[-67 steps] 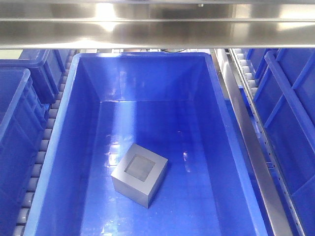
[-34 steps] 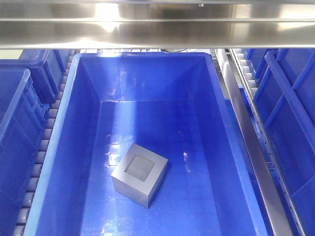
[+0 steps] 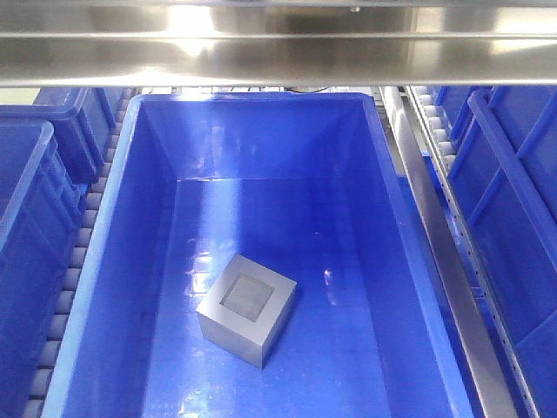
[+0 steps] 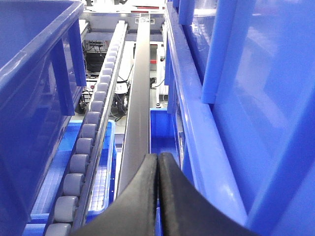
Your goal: Sort gray base to blue bin
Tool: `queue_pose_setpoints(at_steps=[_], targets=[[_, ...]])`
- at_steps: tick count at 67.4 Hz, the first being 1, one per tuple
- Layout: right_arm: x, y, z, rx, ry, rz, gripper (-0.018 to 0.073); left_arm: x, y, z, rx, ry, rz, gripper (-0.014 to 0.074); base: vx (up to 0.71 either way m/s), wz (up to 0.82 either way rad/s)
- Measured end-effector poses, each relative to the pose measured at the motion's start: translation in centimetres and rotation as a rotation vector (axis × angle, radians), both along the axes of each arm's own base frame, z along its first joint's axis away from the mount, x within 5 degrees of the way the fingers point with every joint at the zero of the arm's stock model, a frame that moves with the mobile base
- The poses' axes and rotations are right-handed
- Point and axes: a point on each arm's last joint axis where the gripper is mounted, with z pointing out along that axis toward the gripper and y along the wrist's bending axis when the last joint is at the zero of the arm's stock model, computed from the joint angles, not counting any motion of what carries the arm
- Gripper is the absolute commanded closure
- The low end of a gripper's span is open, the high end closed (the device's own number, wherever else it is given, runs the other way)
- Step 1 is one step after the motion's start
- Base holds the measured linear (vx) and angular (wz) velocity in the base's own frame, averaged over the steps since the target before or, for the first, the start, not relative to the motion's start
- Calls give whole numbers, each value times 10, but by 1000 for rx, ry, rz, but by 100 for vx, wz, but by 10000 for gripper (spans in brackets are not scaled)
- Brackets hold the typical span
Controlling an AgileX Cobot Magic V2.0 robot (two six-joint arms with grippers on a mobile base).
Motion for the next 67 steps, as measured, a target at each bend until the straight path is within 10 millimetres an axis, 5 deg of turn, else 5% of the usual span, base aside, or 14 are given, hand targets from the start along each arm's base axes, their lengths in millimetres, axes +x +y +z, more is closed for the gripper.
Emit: queue_pose_setpoints(at_steps=[67], targets=[[0,0,0,0,0,0,564,-1,-1,-10,0,8,-22,605,0,0]])
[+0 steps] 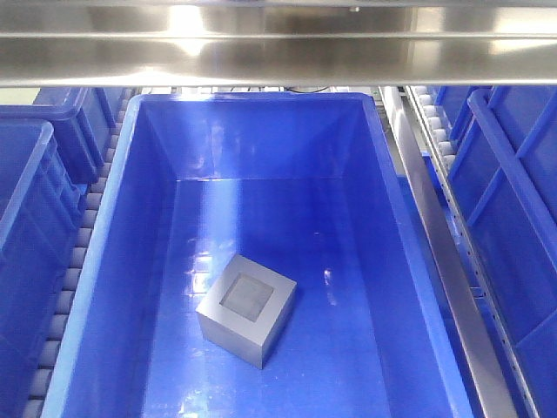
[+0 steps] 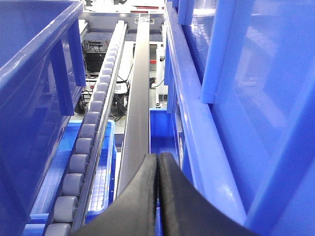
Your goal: Sort gray base to blue bin
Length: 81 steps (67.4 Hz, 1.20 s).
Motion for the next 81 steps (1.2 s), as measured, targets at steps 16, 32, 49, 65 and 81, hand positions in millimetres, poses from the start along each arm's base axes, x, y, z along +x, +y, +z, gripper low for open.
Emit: queue_pose_setpoints(at_steps=[16,32,49,65,81], targets=[[0,0,0,0,0,0,564,0,0,0,0,0,0,605,0,0],[0,0,0,0,0,0,564,0,0,0,0,0,0,605,0,0],[0,0,0,0,0,0,564,0,0,0,0,0,0,605,0,0],[0,0,0,0,0,0,564,0,0,0,0,0,0,605,0,0],[0,0,0,0,0,0,564,0,0,0,0,0,0,605,0,0]])
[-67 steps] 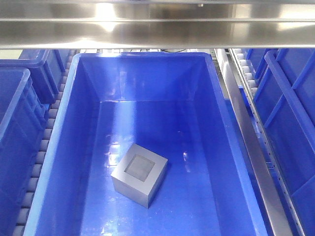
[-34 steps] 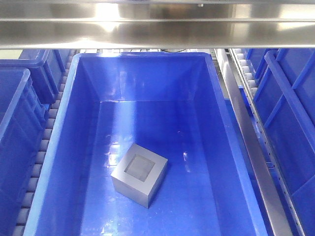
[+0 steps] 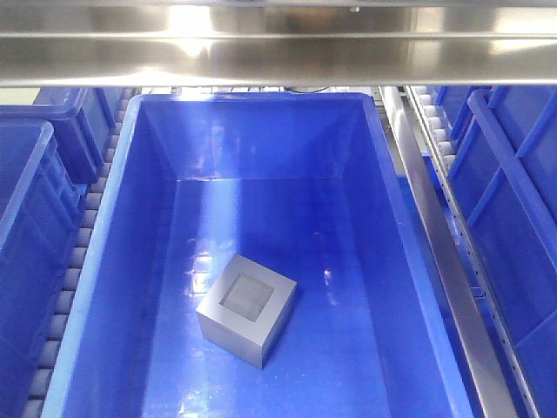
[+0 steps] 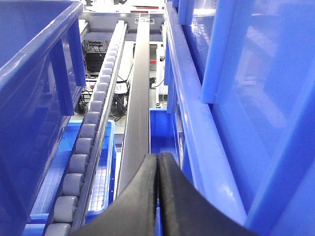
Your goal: Sort gray base to blue bin
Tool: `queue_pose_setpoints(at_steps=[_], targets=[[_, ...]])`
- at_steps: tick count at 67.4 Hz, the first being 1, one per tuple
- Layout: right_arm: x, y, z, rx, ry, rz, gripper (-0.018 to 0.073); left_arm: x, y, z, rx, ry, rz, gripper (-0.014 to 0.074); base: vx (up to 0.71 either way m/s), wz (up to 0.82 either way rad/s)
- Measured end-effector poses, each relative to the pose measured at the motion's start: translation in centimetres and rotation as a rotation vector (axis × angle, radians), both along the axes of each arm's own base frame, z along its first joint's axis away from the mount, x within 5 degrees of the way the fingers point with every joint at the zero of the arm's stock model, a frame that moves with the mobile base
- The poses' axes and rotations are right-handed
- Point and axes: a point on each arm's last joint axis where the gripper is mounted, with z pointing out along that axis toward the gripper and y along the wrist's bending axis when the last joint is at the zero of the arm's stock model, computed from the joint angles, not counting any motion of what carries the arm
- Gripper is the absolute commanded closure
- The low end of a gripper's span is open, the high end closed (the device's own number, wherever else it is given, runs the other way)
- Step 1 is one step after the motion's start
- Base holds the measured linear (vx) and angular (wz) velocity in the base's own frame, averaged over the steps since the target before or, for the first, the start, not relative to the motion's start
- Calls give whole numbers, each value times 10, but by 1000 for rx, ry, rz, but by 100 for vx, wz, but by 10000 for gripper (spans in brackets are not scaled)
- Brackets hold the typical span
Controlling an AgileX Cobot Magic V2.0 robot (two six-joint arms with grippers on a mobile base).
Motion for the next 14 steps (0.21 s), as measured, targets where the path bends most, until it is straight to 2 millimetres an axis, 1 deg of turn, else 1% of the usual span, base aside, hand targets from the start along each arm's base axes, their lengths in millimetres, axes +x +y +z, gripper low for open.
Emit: queue_pose_setpoints(at_steps=[14], targets=[[0,0,0,0,0,0,564,0,0,0,0,0,0,605,0,0]])
